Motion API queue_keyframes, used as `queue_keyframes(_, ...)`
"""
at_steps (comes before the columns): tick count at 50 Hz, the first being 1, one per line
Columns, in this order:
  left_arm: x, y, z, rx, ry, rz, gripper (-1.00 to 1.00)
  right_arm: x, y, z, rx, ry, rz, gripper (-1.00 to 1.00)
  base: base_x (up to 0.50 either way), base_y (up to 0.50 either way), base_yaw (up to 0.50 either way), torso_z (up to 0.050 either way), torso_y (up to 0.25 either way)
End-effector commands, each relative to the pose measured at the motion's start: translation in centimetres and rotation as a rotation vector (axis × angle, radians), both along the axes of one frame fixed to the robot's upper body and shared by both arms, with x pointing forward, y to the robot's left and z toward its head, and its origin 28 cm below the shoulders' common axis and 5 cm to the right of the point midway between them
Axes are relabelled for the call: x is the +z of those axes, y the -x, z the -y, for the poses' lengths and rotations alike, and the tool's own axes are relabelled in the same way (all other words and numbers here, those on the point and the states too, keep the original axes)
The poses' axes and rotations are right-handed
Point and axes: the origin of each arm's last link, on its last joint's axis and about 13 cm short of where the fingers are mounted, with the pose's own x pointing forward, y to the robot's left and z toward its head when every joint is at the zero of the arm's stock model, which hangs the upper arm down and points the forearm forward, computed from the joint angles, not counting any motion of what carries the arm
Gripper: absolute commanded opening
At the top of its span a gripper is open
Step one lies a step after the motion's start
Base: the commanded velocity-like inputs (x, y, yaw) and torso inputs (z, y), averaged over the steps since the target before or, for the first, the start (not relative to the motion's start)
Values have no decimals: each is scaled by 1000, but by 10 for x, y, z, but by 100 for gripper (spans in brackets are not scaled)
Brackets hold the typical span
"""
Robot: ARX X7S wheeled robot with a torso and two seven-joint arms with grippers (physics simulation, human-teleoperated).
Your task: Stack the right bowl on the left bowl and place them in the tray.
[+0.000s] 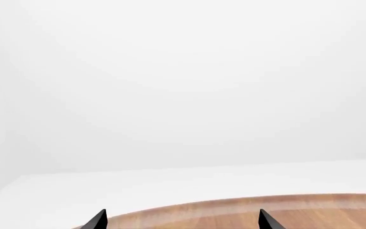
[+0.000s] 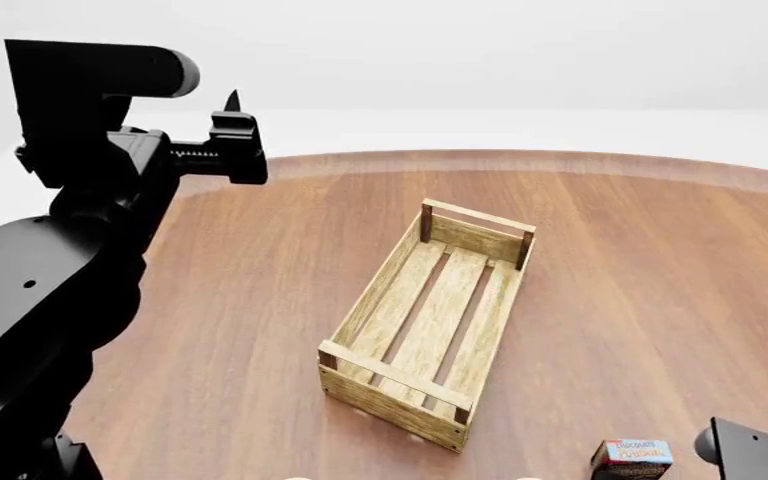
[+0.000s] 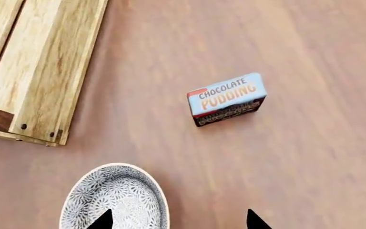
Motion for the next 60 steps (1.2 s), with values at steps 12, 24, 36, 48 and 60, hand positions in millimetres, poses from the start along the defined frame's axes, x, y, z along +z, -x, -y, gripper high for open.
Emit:
queue_keyframes(12, -3, -1, -1, 5, 2, -5, 100, -42, 1, 5, -23, -100, -49, 100, 0, 0, 0, 0, 0)
queue_keyframes(24, -4, 0, -2, 7, 2, -8, 100, -53, -6, 6, -23, -136, -42, 100, 0, 0, 0, 0, 0)
queue_keyframes(36, -5, 0, -2, 9, 4, -9, 100, -70, -11, 2, -4, -179, -60, 100, 0, 0, 0, 0, 0)
queue_keyframes(48, -3, 1, -3, 12, 5, -4, 100, -85, -10, 1, -6, -205, -92, 100, 0, 0, 0, 0, 0)
queue_keyframes(60, -5, 0, -4, 13, 5, -6, 100, -88, -9, -1, 3, -218, -95, -100, 0, 0, 0, 0, 0)
